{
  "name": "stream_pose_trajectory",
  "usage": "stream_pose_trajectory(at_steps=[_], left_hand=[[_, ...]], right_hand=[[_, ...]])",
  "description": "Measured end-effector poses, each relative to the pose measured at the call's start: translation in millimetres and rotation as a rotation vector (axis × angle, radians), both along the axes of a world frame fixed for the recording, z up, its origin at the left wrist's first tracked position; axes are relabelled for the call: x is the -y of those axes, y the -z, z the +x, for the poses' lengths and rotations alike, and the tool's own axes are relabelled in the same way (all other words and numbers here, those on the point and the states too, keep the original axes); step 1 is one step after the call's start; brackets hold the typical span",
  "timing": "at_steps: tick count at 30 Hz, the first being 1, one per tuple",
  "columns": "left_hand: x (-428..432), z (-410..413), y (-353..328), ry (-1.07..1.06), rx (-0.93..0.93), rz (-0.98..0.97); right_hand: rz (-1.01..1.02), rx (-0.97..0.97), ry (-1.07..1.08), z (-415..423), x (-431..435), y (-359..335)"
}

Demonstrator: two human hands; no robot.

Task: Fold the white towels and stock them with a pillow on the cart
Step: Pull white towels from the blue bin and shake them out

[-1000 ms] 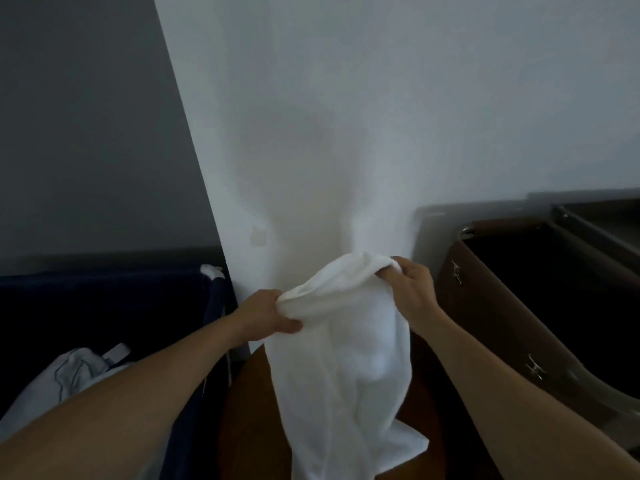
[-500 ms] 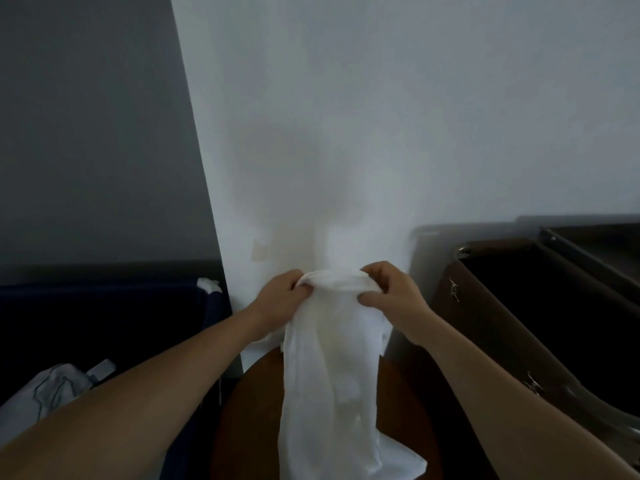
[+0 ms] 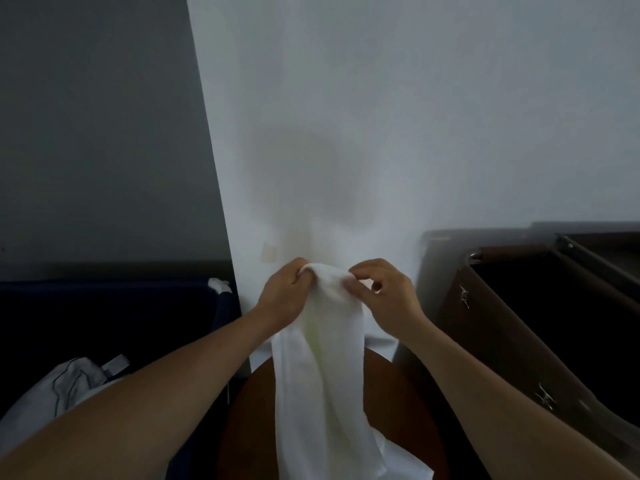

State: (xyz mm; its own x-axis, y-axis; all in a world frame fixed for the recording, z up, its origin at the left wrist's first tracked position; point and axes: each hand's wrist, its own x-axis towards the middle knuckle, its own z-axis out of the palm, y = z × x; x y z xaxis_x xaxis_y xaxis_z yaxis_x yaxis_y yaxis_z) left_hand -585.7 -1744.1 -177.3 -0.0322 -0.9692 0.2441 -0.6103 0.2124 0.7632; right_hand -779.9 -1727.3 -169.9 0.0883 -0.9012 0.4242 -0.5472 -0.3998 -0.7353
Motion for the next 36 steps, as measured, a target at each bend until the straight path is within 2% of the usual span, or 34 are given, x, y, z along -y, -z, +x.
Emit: stream_pose_trajectory(at_steps=[2, 5, 7, 10, 13, 16, 20, 25, 30, 34, 36], left_hand=[[-1, 3, 4, 0.022, 0.098, -0.002], [-2, 4, 7, 0.054, 0.148, 0.004], [-2, 3, 1, 0.11, 0.208, 0.018], [-6, -4, -13, 0.269, 0.259, 0.03], [-12, -13, -20, 0.361, 0.284, -0.024], [-16, -14, -18, 0.354, 0.235, -0.1], [-19, -13, -20, 0.316, 0.129, -0.151], [-24, -19, -22, 0.246, 0.078, -0.159], [-36, -7, 6, 0.145, 0.089, -0.009], [-51, 6, 46, 0.26, -0.011, 0.311], [-61, 5, 58, 0.312, -0.048, 0.375]], right_hand=[[0.009, -0.016, 0.053, -3, 4, -9], [0.001, -0.147, 0.085, -3, 4, -17], [-0.017, -0.076, 0.118, -3, 4, -17], [0.061, 0.108, 0.072, 1, 0, -15], [0.116, 0.078, -0.01, 8, -4, -13], [0.132, 0.118, -0.048, 6, -6, -11], [0.209, 0.054, -0.068, 1, -12, -11], [0.001, 0.146, 0.071, 15, -11, -32], [-0.137, 0.373, 0.17, 20, -6, -72], [-0.205, 0.507, 0.253, 15, -1, -97], [-0.215, 0.5, 0.261, 13, 0, -102]])
